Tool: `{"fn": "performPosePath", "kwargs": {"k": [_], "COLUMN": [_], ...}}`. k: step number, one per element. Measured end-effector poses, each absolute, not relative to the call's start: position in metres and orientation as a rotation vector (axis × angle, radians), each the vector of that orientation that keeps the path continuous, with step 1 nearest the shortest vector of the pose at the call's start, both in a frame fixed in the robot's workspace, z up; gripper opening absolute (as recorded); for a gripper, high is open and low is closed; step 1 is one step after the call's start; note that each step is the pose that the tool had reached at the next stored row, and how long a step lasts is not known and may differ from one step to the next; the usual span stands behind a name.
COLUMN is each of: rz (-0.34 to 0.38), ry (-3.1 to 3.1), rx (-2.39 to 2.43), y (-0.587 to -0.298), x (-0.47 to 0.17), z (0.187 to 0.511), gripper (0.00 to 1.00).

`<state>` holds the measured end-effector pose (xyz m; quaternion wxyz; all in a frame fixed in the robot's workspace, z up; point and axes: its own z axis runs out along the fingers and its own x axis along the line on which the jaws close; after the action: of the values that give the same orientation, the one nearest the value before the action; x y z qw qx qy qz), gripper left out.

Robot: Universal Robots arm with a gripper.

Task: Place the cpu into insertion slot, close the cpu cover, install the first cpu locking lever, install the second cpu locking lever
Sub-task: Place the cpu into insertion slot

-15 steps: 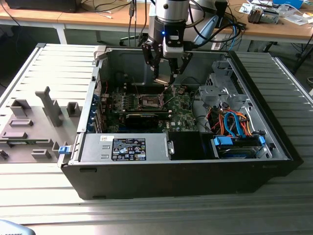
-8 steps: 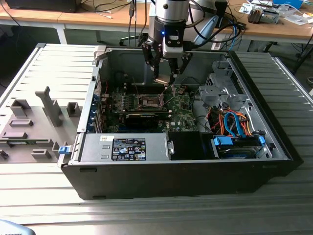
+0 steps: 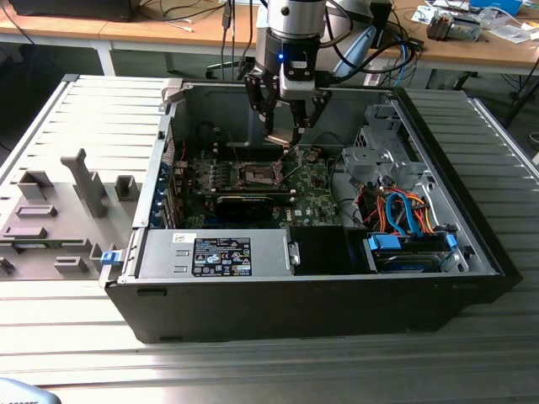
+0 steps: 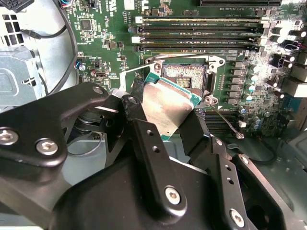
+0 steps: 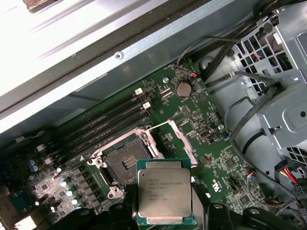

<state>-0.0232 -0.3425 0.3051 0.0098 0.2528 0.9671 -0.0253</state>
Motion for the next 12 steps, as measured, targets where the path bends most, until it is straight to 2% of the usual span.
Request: {"fn": "performPosePath", "kwargs": {"k": [12], "rz": [-0.079], "ry": [3.016], "rx": [0.802], "y": [-0.3425], "x": [-0.0232], "z": [0.3050], "gripper": [0.55]}}
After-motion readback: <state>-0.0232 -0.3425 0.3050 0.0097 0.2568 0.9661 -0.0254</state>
